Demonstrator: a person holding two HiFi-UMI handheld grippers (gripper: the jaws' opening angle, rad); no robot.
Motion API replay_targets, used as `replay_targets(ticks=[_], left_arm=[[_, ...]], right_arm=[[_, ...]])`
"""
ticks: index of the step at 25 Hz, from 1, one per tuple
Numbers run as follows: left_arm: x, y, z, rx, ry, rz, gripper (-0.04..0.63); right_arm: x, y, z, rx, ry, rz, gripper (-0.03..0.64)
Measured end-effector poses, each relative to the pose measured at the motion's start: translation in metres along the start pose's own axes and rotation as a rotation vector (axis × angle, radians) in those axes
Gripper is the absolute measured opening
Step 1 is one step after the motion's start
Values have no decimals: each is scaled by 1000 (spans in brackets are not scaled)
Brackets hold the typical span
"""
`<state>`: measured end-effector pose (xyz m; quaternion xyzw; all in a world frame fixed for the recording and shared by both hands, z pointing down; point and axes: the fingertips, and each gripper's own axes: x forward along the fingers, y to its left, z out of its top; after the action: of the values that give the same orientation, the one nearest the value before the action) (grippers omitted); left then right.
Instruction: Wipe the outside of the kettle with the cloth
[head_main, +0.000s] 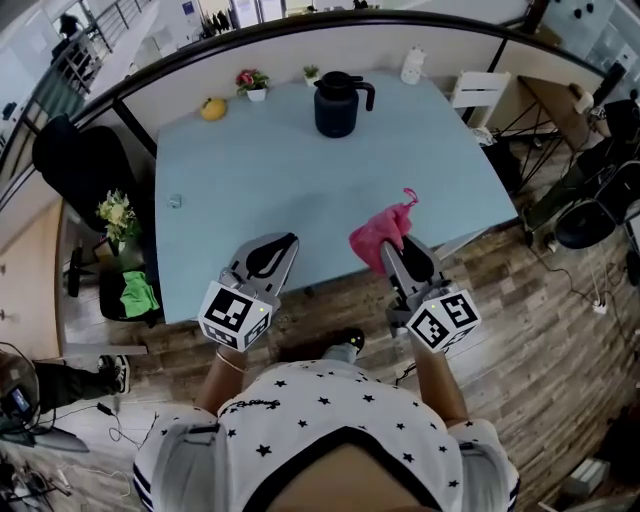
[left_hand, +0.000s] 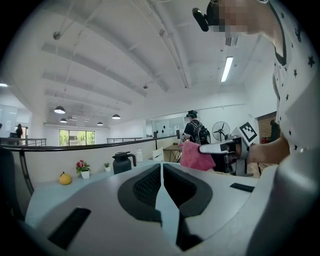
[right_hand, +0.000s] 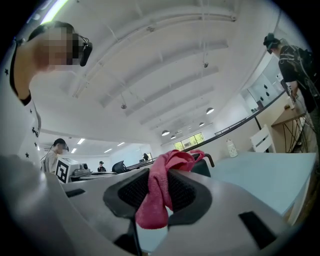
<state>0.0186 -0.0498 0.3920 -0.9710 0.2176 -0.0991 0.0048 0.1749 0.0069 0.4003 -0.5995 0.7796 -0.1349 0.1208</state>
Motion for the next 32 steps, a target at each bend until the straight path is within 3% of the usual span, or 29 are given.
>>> replay_targets(ticks=[8,17,24,32], left_arm=[[20,-4,6,1,-2,54,38],[29,21,-3,-16,15,101,38],[69,53,12,-21,-28,102,38],[104,108,12,-56,-36,153,38]], right_arm=[[14,-26,9,-19,21,64,110],[44,-31,0,-19,58,104,111],[86,-50,13,-56,81,120,110],[160,-78,17,-126,141,136,110]])
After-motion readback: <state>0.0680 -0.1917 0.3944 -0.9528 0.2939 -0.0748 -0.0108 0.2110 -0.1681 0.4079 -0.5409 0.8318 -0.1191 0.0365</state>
